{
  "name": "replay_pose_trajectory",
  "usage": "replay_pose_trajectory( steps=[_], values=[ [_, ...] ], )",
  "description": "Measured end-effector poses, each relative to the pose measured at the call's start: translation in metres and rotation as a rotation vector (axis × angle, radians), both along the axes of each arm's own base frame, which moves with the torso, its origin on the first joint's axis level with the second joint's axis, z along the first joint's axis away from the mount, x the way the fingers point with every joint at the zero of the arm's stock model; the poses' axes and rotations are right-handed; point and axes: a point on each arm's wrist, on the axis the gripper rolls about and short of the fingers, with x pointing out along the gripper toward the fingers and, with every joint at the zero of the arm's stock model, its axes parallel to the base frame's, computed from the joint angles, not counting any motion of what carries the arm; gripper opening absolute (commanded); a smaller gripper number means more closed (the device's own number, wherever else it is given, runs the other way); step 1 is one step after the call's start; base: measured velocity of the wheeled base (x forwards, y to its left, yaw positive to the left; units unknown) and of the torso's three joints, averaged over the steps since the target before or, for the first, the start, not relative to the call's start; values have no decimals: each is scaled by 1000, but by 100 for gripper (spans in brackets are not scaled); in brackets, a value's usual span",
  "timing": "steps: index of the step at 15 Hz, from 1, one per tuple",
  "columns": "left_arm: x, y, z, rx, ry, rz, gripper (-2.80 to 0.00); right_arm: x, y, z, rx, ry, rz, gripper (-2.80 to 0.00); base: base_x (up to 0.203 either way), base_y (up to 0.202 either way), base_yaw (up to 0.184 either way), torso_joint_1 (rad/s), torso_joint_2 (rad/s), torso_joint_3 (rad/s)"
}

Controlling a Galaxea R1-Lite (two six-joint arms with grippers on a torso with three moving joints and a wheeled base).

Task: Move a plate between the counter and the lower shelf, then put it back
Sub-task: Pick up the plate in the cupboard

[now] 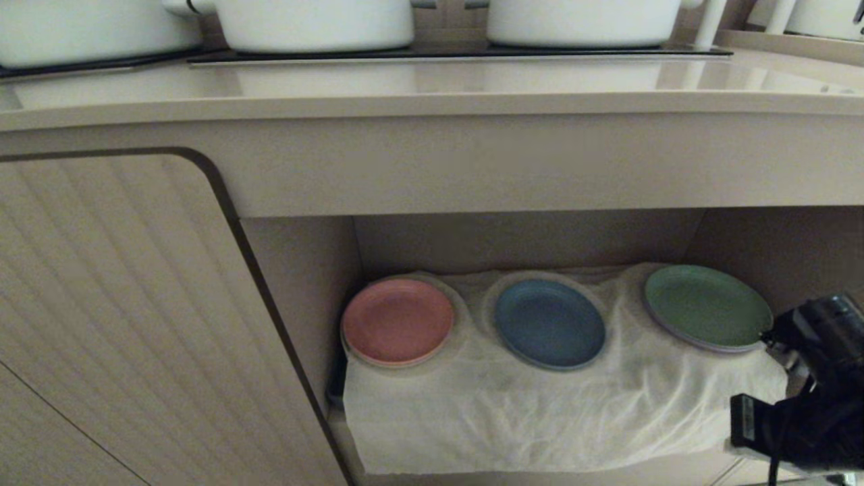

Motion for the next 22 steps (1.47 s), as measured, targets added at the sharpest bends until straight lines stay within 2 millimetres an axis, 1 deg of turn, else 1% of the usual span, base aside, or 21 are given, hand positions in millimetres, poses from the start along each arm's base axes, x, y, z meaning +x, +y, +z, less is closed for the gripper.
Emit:
replay_pose_trajectory(
  steps=[5, 9, 13, 17, 19, 22],
  values=[
    [0, 0, 0, 0, 0, 0, -280, -11, -17, 5, -90, -139, -14, -280, 0, 0, 0, 0, 0, 0],
    [0, 0, 0, 0, 0, 0, -280, -28, -29, 5, -212, -225, 86, -280, 0, 0, 0, 0, 0, 0],
    [0, 0, 0, 0, 0, 1, -280, -43, -30, 18, -259, -325, 129, -280, 0, 0, 0, 0, 0, 0],
    [0, 0, 0, 0, 0, 0, -280, -72, -30, 29, -327, -402, 206, -280, 0, 0, 0, 0, 0, 0],
    [0, 0, 0, 0, 0, 0, -280, -85, -32, 26, -421, -411, 225, -280, 0, 0, 0, 0, 0, 0],
    [0, 0, 0, 0, 0, 0, -280, -101, -34, 8, -511, -453, 278, -280, 0, 0, 0, 0, 0, 0]
  ],
)
